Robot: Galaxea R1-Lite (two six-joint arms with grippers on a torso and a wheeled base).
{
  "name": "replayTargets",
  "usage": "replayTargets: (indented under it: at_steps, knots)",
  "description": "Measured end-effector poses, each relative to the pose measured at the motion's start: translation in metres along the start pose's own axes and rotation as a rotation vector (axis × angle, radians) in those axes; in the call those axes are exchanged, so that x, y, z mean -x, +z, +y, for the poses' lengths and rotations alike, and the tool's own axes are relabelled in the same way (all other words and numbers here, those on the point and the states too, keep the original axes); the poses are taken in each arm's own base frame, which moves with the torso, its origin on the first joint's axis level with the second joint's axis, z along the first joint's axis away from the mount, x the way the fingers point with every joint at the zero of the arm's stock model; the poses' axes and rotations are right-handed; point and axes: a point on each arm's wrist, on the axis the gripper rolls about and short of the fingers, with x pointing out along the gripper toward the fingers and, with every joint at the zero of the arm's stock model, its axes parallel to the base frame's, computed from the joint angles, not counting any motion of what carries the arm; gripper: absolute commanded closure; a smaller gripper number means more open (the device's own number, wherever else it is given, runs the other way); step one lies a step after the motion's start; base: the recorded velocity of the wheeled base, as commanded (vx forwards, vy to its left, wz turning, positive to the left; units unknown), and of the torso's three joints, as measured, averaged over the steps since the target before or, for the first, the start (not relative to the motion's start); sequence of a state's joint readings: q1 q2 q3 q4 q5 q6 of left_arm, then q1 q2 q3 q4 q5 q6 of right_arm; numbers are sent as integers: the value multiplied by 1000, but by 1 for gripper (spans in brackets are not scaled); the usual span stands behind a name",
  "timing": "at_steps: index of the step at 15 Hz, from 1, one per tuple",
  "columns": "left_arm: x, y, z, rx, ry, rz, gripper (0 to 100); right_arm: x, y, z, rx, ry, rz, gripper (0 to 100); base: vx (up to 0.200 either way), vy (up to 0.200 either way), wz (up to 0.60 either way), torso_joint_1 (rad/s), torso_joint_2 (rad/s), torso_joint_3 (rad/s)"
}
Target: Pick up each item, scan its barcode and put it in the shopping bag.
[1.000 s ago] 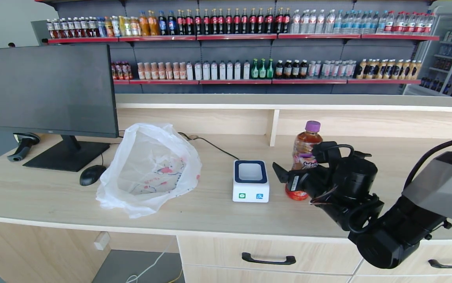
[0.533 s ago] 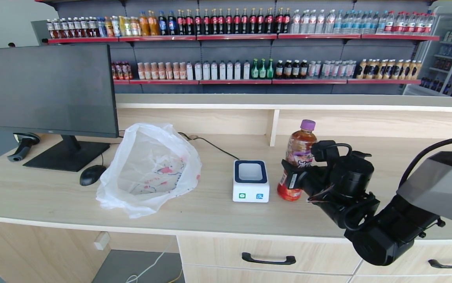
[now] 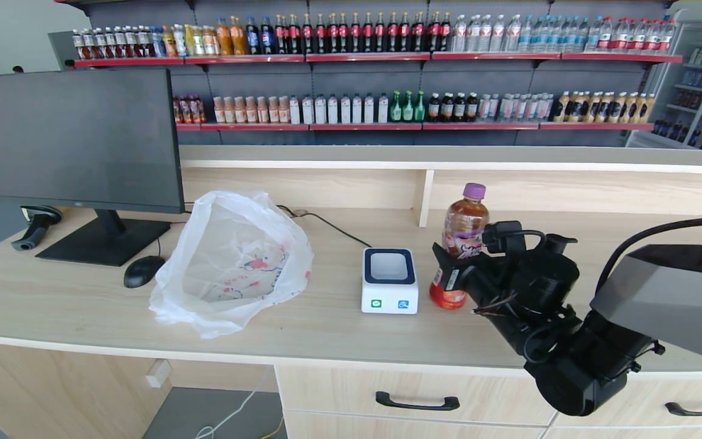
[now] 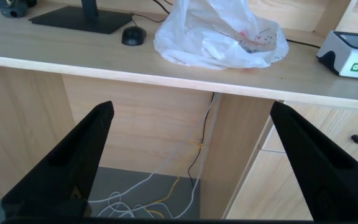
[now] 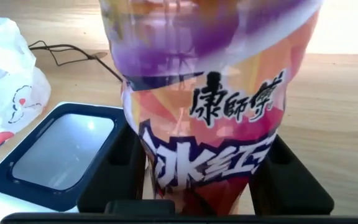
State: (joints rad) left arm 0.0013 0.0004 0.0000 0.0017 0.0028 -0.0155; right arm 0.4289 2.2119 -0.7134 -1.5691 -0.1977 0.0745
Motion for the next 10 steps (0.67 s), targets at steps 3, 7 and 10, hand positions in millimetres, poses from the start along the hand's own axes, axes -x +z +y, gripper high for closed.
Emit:
replayTargets:
  at_steps: [3, 7, 10]
  knots:
    - [0, 0, 0, 0, 0, 0, 0, -7, 9, 2, -14, -28, -46, 100, 0, 0, 0, 0, 0, 0]
    - [0, 0, 0, 0, 0, 0, 0, -9, 27, 4, -17, -36, -107, 100, 0, 0, 0, 0, 0, 0]
    - [0, 0, 0, 0, 0, 0, 0, -5, 45, 4, -15, -35, -153, 100, 0, 0, 0, 0, 0, 0]
